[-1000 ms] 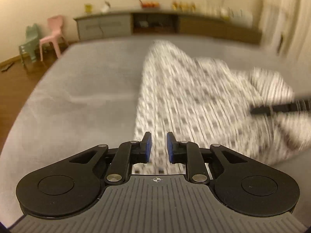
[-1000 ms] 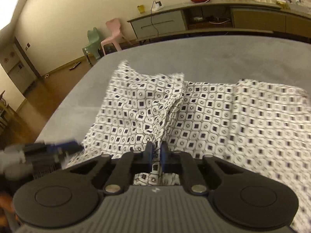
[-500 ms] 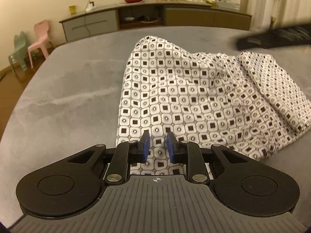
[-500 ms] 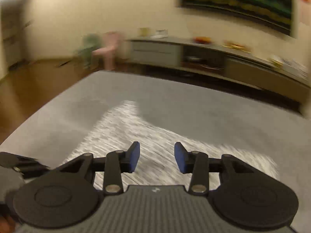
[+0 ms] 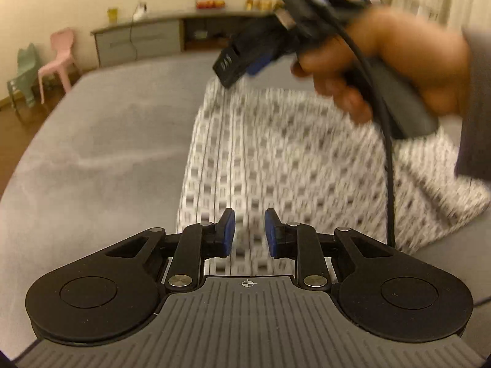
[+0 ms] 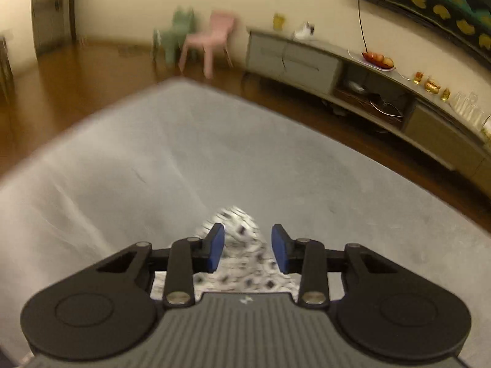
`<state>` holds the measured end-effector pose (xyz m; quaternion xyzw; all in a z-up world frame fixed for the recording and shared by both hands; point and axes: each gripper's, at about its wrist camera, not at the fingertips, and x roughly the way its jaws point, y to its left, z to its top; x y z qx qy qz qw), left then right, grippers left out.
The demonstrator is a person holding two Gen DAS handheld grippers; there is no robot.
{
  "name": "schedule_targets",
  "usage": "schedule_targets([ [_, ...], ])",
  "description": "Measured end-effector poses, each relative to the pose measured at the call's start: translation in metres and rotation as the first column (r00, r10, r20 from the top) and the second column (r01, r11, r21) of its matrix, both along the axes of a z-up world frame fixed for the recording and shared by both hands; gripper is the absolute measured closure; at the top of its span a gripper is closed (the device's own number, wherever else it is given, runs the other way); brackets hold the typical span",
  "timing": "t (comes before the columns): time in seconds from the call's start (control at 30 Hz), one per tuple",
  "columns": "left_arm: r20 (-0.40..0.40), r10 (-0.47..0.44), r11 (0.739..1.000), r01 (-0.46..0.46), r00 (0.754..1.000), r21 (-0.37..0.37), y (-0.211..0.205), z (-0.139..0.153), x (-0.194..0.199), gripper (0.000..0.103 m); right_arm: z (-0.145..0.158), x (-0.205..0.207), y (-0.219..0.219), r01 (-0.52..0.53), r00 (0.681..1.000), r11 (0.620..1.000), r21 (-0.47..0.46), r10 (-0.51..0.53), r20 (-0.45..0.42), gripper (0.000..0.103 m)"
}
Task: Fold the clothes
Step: 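Open the left gripper and withdraw both grippers from the folded shirt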
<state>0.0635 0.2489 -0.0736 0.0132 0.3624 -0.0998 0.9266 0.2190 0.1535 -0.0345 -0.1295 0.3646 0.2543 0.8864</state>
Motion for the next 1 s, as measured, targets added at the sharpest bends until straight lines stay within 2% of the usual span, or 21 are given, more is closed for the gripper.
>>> schedule_targets([
  [0.03,-0.006,0.014,1.000,-0.014,1.000,0.010,0.002,-0.001,0.003,0.088,-0.007,0.001,-0.002,-0.009,0.999,0.999,-0.031,0.008,-0.034,0.069],
  [0.1,-0.073,0.071,0.997,-0.068,0.995,0.038,0.008,-0.011,0.014,0.091,-0.021,0.002,-0.008,-0.030,0.995,0.995,-0.090,0.021,-0.100,0.070],
  [0.17,-0.071,0.090,0.995,-0.087,0.993,0.045,0.009,-0.008,0.015,0.091,-0.013,0.004,-0.030,-0.002,0.997,0.994,-0.109,-0.006,-0.076,0.071],
  [0.2,-0.050,0.088,0.996,-0.087,0.995,0.031,0.007,-0.001,0.013,0.091,0.004,0.001,-0.053,0.041,0.997,0.998,-0.042,-0.044,-0.068,0.070],
  [0.27,0.002,0.059,0.998,-0.059,0.998,-0.026,-0.002,0.016,0.007,0.091,0.037,-0.005,-0.100,0.125,0.991,0.988,0.091,-0.120,-0.060,0.057],
  [0.33,0.040,-0.004,0.998,0.006,0.999,-0.056,-0.023,0.027,0.003,0.087,0.059,-0.021,-0.152,0.176,0.984,0.970,0.166,-0.168,-0.062,0.054],
  [0.43,0.049,-0.126,0.991,0.128,0.991,-0.036,-0.071,0.028,0.001,0.087,0.065,-0.058,-0.218,0.196,0.980,0.969,0.148,-0.187,-0.071,0.054],
  [0.53,0.042,-0.230,0.973,0.229,0.972,0.038,-0.123,0.017,-0.001,0.086,0.034,-0.105,-0.255,0.162,0.984,0.983,0.087,-0.155,-0.088,0.054],
  [0.6,0.030,-0.252,0.962,0.248,0.967,0.112,-0.152,0.005,-0.001,0.084,0.009,-0.140,-0.261,0.123,0.989,0.992,0.035,-0.119,-0.084,0.054],
  [0.67,0.011,-0.211,0.962,0.205,0.978,0.179,-0.164,-0.009,0.007,0.084,-0.008,-0.156,-0.259,0.099,0.992,0.995,-0.011,-0.100,-0.078,0.054],
  [0.77,-0.006,-0.121,0.969,0.119,0.993,0.215,-0.165,-0.021,0.022,0.083,-0.015,-0.167,-0.246,0.041,0.991,0.999,0.002,-0.040,-0.126,0.054],
  [0.83,-0.008,-0.095,0.977,0.095,0.995,0.192,-0.163,-0.018,0.027,0.085,-0.023,-0.174,-0.248,0.033,0.991,0.999,-0.009,-0.034,-0.127,0.053],
  [0.9,0.010,-0.132,0.985,0.130,0.991,0.118,-0.162,-0.003,0.025,0.085,-0.023,-0.178,-0.251,0.017,0.992,1.000,0.004,-0.016,-0.124,0.052],
  [0.97,0.073,-0.158,0.987,0.156,0.985,0.044,-0.156,0.016,0.023,0.083,-0.022,-0.182,-0.258,0.026,0.990,0.999,0.034,-0.021,-0.142,0.052],
  [1.0,0.079,-0.139,0.990,0.137,0.987,0.029,-0.153,0.019,0.030,0.081,-0.020,-0.185,-0.265,0.028,0.989,0.999,0.045,-0.021,-0.144,0.052],
])
